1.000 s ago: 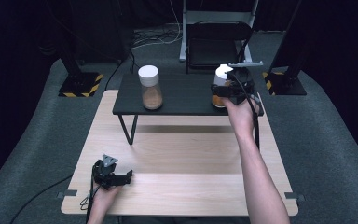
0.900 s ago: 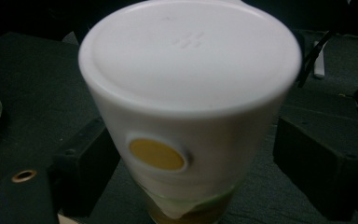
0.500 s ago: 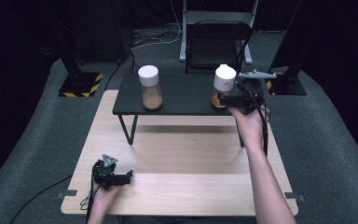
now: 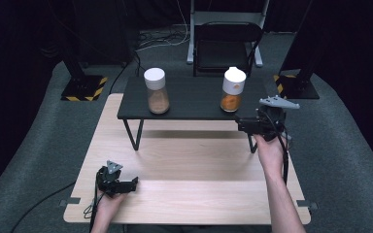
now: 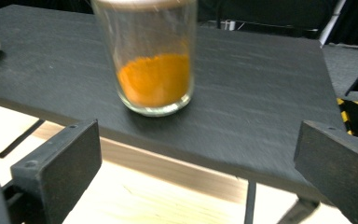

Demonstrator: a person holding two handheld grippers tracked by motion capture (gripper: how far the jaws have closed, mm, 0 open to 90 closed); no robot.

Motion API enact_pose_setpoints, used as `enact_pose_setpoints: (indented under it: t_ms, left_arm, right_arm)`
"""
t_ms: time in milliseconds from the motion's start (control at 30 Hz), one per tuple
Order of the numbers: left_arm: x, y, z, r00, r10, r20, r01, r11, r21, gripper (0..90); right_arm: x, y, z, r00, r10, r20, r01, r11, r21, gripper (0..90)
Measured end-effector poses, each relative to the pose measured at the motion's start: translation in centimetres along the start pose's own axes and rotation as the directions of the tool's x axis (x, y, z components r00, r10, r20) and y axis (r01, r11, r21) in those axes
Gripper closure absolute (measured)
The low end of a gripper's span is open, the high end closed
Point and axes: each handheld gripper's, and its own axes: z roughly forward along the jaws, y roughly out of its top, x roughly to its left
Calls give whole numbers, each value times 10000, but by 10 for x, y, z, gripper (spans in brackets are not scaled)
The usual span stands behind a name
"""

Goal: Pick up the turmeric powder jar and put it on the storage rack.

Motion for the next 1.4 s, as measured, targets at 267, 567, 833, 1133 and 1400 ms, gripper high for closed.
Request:
enact_pose_setpoints:
  t_ms: [267, 567, 833, 1133, 1400]
  left_arm:
    - [0, 0, 0, 10000, -7, -6, 7, 10000, -3, 0]
    - [0, 0, 0, 10000, -18, -16, 18, 10000, -4, 0]
    - [0, 0, 0, 10000, -15, -12, 15, 10000, 0, 0]
    - [0, 0, 0, 10000, -13, -13, 13, 10000, 1, 0]
    - [0, 0, 0, 10000, -1, -2, 1, 10000, 2, 0]
  right_arm:
    - [0, -38, -4, 9985, -62, 542, 63, 10000, -4, 0]
    - [-12, -91, -8, 9986, 334, 413, -327, 9993, -160, 0]
    - [-20, -131, -13, 9979, 537, 354, -529, 9983, -258, 0]
    - [-29, -164, -9, 9974, 615, 371, -629, 9973, 377, 0]
    - [-36, -185, -4, 9963, 685, 516, -731, 9931, 913, 0]
